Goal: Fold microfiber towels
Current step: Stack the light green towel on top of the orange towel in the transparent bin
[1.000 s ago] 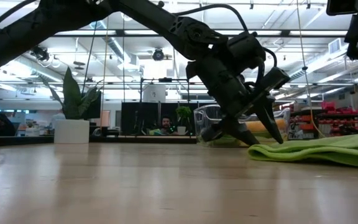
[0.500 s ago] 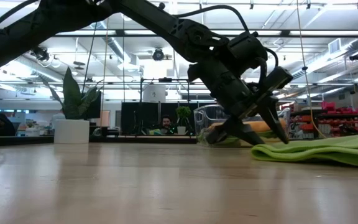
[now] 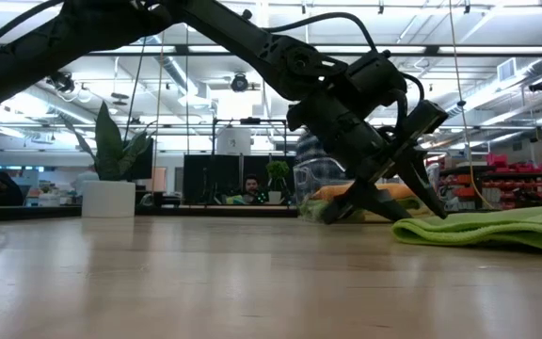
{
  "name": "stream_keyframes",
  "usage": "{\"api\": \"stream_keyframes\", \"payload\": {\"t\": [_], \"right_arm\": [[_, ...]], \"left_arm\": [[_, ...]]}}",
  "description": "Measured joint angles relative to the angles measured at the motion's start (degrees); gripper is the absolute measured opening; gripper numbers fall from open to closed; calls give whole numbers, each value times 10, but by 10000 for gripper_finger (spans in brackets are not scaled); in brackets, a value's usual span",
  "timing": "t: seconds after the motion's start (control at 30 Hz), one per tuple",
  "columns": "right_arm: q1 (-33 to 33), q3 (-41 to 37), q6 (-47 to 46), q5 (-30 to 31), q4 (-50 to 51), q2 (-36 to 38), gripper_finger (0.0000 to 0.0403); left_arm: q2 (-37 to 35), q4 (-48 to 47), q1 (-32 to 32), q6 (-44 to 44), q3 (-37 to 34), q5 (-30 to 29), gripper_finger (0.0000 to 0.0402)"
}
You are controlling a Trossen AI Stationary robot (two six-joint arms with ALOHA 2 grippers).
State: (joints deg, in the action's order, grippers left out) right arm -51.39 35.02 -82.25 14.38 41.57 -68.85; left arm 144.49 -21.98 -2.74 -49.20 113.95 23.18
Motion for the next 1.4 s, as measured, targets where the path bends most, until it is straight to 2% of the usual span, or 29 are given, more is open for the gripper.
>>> {"api": "stream_keyframes", "payload": {"t": [0.13, 0.23, 0.5, 0.73, 0.97, 1.17, 1.4], "right_arm": [[44, -25, 47, -37, -78, -36, 1], [54, -35, 55, -42, -86, -49, 0], [93, -99, 77, -90, -171, -46, 0], [138, -106, 127, -115, -183, -37, 0], [191, -107, 186, -112, -210, -41, 0], [212, -107, 205, -106, -215, -42, 0], [217, -107, 210, -110, -217, -42, 0]], "left_arm": [[0, 1, 0, 4, 0, 0, 135], [0, 0, 0, 4, 0, 0, 136], [0, 7, 0, 5, 0, 4, 135], [1, 13, 0, 6, 0, 7, 137], [1, 18, 0, 6, 0, 8, 134], [2, 27, 0, 13, -1, 9, 127], [3, 45, 2, 22, -1, 43, 158]]}}
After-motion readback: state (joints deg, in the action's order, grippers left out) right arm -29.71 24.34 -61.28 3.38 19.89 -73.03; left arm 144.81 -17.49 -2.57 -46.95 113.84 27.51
